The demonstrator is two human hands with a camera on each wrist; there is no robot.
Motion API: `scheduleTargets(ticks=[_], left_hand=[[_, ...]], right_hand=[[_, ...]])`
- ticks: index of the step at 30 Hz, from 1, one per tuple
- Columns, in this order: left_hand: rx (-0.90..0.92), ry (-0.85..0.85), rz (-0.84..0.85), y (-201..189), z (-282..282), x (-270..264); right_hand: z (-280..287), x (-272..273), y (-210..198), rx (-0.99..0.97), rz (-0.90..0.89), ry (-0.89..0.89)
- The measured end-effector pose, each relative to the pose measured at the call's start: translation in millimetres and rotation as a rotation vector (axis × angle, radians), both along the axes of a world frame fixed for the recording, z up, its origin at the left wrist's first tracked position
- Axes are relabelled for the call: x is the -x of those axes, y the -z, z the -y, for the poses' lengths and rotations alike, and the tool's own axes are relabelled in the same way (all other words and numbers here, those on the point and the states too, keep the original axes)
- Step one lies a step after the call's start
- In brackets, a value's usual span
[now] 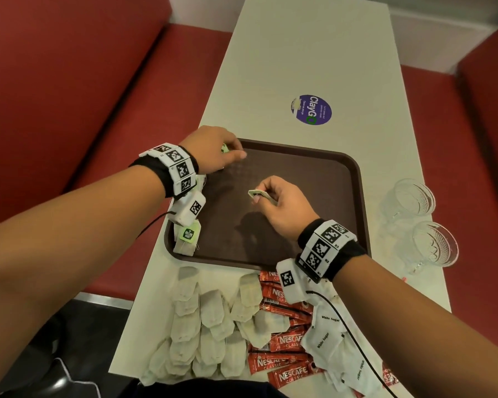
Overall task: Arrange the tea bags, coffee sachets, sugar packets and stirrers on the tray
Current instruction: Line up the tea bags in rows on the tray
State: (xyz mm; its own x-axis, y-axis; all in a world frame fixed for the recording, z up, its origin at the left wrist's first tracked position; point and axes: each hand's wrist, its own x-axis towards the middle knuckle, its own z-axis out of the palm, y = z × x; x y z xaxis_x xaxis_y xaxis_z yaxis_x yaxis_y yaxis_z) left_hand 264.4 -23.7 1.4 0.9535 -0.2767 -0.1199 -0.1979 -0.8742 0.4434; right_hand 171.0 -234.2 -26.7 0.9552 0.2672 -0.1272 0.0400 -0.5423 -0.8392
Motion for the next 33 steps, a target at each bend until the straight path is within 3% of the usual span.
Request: scheduleTargets(ticks=[3, 6, 11, 17, 20, 25, 29, 33], left_hand=[[0.163, 0.189, -0.079, -23.0, 11.4, 28.9], [0.132, 0.349, -0.079, -25.3, 13.0, 44.5], [0.191, 0.300, 0.016, -23.4, 6.0, 48.0], [0.213, 0.188, -0.012, -21.0, -4.4, 47.4], [0.170, 0.072, 0.004, -20.4, -19.6, 30.7], [-0.170, 0.114, -0.098, -5.9, -35.3, -1.4], [-0.267, 0.079, -0.091, 7.9, -29.8, -21.6], [-0.327, -0.058, -0.053, 14.4, -22.2, -36.7]], right_hand=[[-0.9, -0.4, -0.7, 0.016, 0.035, 0.029], [-3.1, -0.1, -4.6, 0.006, 0.045, 0.058], [-6.3, 1.2, -5.7, 0.010, 0.014, 0.042], [-4.8, 7.1, -7.9, 0.010, -0.029, 0.013], [2.1, 23.3, -6.9, 0.099, -0.094, -0.135], [10.0, 55.3, -9.8, 0.332, -0.175, -0.532], [9.5, 69.4, -5.0, 0.491, -0.149, -0.710], [10.3, 71.6, 3.1, 0.595, -0.127, -0.749]])
